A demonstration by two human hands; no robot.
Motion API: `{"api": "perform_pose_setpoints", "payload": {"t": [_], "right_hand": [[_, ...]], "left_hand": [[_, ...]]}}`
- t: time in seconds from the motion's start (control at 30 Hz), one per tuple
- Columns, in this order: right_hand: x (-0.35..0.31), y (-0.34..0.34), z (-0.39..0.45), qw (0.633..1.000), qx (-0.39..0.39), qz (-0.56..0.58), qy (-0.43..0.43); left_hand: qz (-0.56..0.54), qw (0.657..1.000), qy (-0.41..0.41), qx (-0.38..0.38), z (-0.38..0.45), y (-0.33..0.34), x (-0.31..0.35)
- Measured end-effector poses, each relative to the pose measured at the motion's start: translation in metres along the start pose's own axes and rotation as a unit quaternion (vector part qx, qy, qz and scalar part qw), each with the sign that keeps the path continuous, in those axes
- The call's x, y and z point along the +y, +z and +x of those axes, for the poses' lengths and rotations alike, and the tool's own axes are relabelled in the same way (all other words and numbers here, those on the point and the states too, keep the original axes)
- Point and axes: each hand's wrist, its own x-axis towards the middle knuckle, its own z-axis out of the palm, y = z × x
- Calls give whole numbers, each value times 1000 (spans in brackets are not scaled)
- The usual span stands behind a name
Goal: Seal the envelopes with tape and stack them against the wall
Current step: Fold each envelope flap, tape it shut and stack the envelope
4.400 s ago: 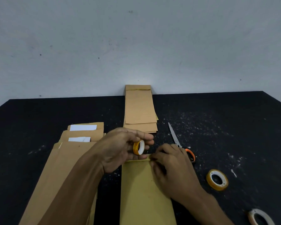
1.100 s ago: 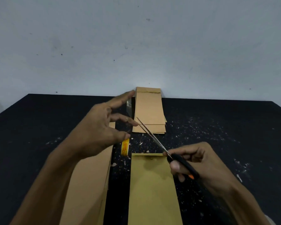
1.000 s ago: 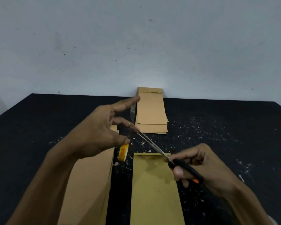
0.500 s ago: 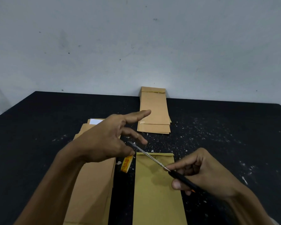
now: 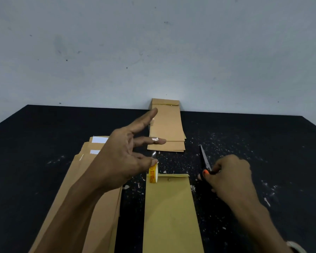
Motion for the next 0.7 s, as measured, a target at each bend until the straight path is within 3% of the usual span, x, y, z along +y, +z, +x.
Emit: {"api": "perform_pose_setpoints", "payload": {"t": [0.13, 0.3, 0.4, 0.43, 0.5, 0.6, 0.7], "right_hand": [[-16, -2, -7, 984, 1, -176, -18], [-27, -10, -11, 978, -40, -198, -44], [-28, -13, -11, 990, -57, -2, -133], [-32, -15, -12, 978, -101, 107, -147], [-40, -16, -11, 921, -215, 291, -146], [-42, -6, -5, 858, -301, 396, -129], [-40, 1, 0, 827, -294, 469, -96]], "left_hand": [[-16, 1000, 0, 4, 1, 12, -6], [-14, 1000, -10, 5, 4, 21, -9], [-9, 1000, -11, -5, 8, 24, -10], [-8, 1000, -10, -10, 9, 25, -10], [-9, 1000, -7, -22, 11, 27, -10], [-17, 999, -14, -32, 15, 29, -11], [-34, 999, -22, -28, 16, 28, -15]]}}
